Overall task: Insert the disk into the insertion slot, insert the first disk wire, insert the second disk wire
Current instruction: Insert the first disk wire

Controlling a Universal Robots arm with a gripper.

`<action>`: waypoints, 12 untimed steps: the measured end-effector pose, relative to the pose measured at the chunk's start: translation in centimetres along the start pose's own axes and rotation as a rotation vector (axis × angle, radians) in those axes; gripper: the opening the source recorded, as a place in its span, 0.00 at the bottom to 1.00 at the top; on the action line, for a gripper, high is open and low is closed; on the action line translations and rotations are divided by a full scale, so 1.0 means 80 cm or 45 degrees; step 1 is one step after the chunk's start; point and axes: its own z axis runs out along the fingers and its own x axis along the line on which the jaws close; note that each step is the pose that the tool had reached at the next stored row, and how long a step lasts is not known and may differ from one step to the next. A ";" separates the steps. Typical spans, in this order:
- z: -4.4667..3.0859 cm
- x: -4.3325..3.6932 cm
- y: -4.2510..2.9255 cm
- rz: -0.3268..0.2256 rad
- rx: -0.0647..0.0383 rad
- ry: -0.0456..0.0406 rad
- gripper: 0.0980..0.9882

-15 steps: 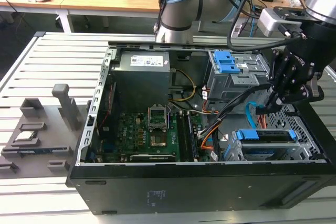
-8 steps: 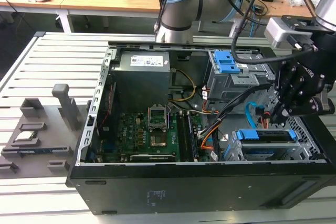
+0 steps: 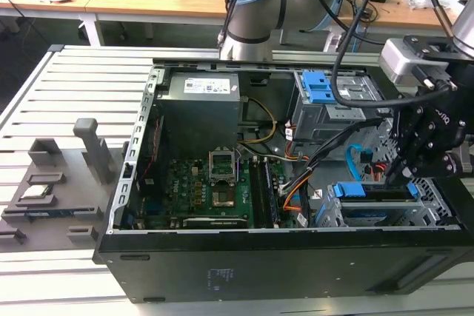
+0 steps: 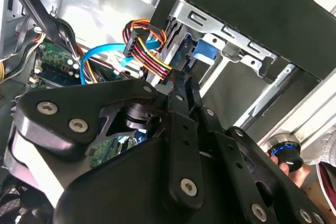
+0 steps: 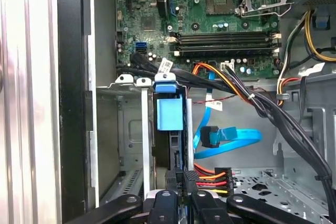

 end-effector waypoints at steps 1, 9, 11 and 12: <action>0.0013 0.000 -0.0005 0.000 0.000 0.000 0.07; 0.0045 -0.001 -0.0030 0.000 0.000 0.000 0.07; 0.0064 -0.002 -0.0036 0.000 0.000 0.000 0.07; 0.0080 -0.002 -0.0038 0.000 0.000 0.000 0.07</action>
